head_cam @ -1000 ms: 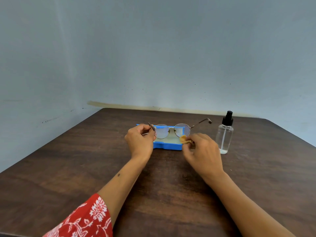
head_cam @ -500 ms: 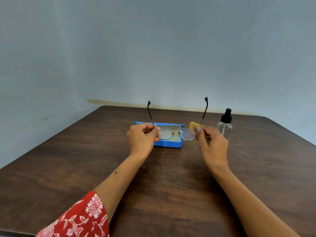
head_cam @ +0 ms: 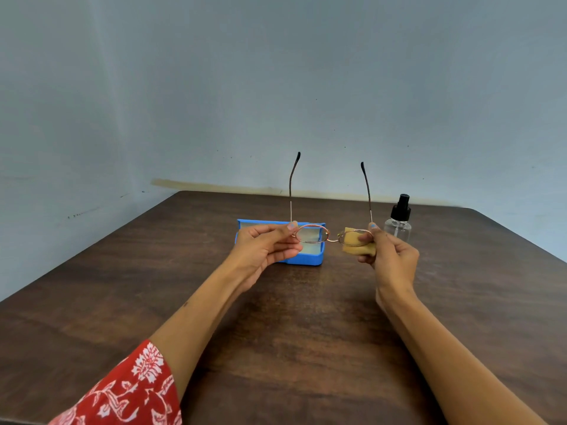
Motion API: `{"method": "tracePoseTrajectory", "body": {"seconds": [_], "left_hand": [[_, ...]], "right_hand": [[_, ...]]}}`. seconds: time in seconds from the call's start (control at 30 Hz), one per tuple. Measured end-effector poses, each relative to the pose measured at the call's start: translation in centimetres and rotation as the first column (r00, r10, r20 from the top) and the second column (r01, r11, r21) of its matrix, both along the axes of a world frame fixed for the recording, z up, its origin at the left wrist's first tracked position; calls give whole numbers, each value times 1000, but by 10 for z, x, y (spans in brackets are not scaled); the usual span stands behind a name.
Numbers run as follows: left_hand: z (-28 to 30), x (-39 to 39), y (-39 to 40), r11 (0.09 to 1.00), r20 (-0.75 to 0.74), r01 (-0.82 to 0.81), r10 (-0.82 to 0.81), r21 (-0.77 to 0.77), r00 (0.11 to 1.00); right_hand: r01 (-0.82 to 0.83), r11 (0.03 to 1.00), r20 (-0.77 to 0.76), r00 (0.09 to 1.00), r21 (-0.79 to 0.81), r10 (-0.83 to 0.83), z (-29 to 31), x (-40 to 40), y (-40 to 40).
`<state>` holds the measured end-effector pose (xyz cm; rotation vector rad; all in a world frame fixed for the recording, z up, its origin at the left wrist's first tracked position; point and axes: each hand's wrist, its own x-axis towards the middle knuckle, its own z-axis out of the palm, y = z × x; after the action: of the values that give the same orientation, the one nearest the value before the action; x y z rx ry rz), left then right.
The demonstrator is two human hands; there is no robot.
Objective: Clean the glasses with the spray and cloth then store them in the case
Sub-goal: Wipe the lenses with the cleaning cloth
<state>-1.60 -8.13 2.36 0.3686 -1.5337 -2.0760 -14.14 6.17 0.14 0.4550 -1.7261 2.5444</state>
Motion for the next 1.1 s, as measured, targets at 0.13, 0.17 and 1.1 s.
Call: {"method": "tracePoseTrajectory", "body": {"seconds": [0.13, 0.17, 1.1], "left_hand": [[1, 2, -1, 991, 16, 122, -123, 52, 992], [1, 2, -2, 989, 25, 141, -143, 50, 989], [3, -6, 19, 984, 30, -179, 178, 11, 984]], "right_hand": [[-46, 996, 88, 995, -74, 52, 4, 3, 1], [-54, 995, 107, 992, -83, 63, 5, 3, 1], [528, 845, -922, 362, 81, -137, 7, 35, -10]]}}
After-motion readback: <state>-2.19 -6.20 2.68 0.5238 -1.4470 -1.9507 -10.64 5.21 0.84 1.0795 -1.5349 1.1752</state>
